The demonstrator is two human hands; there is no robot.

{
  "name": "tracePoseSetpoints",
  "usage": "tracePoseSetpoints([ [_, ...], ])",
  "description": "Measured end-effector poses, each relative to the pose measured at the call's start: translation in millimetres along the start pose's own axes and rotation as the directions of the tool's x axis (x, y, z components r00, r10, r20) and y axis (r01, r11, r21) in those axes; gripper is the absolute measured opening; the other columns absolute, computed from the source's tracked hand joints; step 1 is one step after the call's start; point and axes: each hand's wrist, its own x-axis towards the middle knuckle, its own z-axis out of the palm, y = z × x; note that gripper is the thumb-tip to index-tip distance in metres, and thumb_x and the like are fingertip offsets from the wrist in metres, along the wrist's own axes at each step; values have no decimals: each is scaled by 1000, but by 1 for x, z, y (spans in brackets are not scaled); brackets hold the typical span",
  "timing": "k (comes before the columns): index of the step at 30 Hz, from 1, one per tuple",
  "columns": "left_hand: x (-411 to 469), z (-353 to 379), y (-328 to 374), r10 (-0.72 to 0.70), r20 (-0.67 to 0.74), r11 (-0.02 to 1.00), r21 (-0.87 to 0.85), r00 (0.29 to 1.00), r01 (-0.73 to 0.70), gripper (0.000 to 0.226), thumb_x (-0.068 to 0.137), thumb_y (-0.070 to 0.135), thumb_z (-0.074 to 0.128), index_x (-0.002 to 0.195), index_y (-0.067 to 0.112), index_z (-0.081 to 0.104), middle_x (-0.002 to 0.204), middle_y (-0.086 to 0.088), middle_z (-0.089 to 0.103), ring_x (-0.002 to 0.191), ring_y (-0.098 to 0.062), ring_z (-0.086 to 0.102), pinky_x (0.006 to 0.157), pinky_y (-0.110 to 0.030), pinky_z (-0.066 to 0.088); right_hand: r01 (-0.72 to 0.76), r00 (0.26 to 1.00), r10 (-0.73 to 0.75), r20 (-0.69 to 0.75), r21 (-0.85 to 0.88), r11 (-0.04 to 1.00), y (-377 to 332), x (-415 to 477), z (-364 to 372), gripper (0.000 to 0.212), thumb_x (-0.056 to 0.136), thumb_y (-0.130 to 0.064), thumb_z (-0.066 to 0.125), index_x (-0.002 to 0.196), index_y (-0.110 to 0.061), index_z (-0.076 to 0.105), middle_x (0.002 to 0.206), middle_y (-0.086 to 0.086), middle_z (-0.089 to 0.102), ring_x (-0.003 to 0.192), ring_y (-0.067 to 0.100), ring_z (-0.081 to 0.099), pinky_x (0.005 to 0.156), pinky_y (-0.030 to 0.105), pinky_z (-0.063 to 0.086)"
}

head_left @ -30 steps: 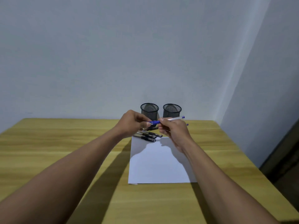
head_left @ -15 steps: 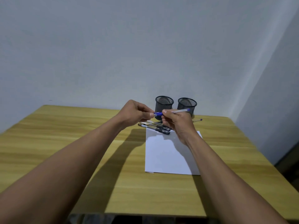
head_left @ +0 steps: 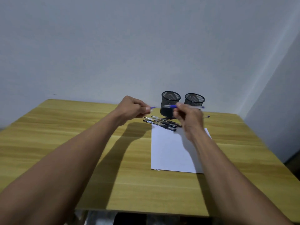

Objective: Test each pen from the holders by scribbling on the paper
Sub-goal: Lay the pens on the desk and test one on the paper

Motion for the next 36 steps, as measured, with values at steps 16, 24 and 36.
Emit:
tracePoseSetpoints([
  [16,10,30,-72,105,-168,802,598,980,17,6,79,25,76,78,30,77,79,8,73,81,-15,66,73,-34,56,-47,986,88,140,-272,961,37,7,-12,9,99,-9,62,94,-11,70,81,9,72,68,10,69,64,23,60],
  [24,-18,49,-76,463,-6,563,774,886,-290,31,87,45,58,102,24,75,99,6,75,97,-26,62,80,-36,51,-37,981,92,173,-300,953,42,10,-6,21,102,-8,59,117,4,67,85,14,67,69,14,64,58,17,56],
  [36,-26,60,-83,449,193,467,782,872,-413,45,85,56,53,66,16,48,68,0,50,67,-17,47,54,-31,37,0,976,62,208,-287,958,60,33,-8,13,101,-5,58,106,2,69,92,22,68,84,27,65,76,26,61],
])
